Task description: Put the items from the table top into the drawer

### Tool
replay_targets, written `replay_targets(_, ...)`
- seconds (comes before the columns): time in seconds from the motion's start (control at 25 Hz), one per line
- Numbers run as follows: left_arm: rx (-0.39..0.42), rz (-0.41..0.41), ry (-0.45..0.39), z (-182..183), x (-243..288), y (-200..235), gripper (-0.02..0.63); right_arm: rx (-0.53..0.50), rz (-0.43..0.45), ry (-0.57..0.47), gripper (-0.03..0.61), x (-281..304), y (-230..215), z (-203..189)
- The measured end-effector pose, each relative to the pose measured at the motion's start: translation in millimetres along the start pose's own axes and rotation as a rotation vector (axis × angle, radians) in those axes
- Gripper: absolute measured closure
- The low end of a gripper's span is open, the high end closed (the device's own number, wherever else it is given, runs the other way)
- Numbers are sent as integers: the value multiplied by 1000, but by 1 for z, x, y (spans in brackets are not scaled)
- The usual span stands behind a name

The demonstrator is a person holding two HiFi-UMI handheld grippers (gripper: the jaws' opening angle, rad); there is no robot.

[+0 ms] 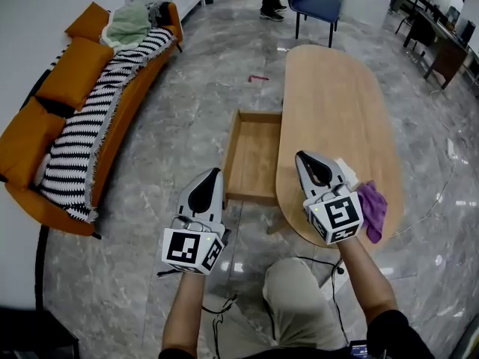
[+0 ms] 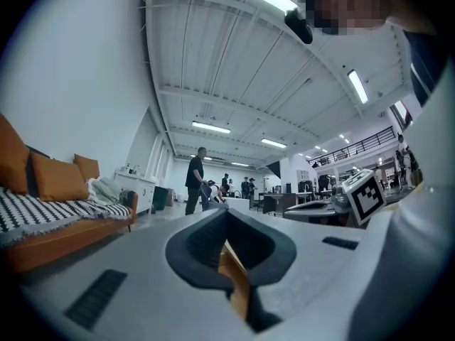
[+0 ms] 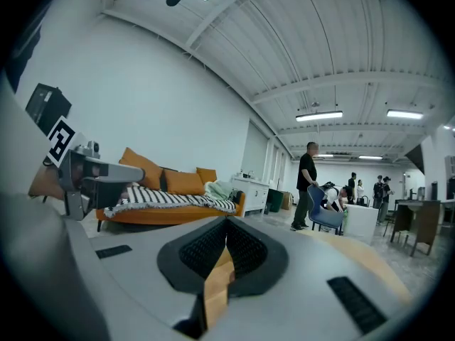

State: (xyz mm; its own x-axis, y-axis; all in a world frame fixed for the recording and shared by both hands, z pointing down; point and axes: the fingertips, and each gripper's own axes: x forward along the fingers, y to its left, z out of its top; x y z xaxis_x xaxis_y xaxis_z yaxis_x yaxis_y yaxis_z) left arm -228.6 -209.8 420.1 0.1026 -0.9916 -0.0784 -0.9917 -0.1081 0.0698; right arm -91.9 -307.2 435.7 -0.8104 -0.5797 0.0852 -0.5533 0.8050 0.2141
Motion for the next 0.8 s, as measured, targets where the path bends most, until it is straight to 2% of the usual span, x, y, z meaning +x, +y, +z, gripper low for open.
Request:
replay_targets(0.28, 14, -1, -2, -36, -21, 2, 609, 4, -31, -6, 558, -4, 13, -32)
replay_targets(0.8, 18, -37, -33, -60, -31, -18, 609, -12, -54, -3, 558, -24, 14, -54)
